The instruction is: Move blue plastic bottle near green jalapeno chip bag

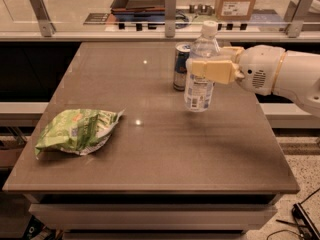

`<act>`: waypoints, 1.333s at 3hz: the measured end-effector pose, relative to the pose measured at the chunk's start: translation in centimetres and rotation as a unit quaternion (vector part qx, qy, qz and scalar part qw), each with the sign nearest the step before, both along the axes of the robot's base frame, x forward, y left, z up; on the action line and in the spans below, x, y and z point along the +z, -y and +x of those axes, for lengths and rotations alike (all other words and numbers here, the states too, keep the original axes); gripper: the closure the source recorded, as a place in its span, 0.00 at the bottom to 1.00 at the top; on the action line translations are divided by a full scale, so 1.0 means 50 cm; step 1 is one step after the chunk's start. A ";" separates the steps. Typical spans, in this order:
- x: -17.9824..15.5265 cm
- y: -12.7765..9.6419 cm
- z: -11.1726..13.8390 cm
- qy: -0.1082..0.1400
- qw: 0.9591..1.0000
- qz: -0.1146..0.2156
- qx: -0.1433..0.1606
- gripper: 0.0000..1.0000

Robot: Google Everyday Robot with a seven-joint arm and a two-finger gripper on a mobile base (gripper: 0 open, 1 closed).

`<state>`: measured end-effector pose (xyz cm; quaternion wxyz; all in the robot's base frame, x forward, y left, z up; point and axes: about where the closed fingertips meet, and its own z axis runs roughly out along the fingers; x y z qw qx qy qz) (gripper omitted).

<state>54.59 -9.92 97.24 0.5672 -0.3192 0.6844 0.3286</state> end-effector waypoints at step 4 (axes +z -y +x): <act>-0.069 -0.231 -0.043 0.006 0.999 -0.040 0.000 1.00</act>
Offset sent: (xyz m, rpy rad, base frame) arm -0.0233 0.0958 -0.0268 -0.0920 -0.0507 0.0018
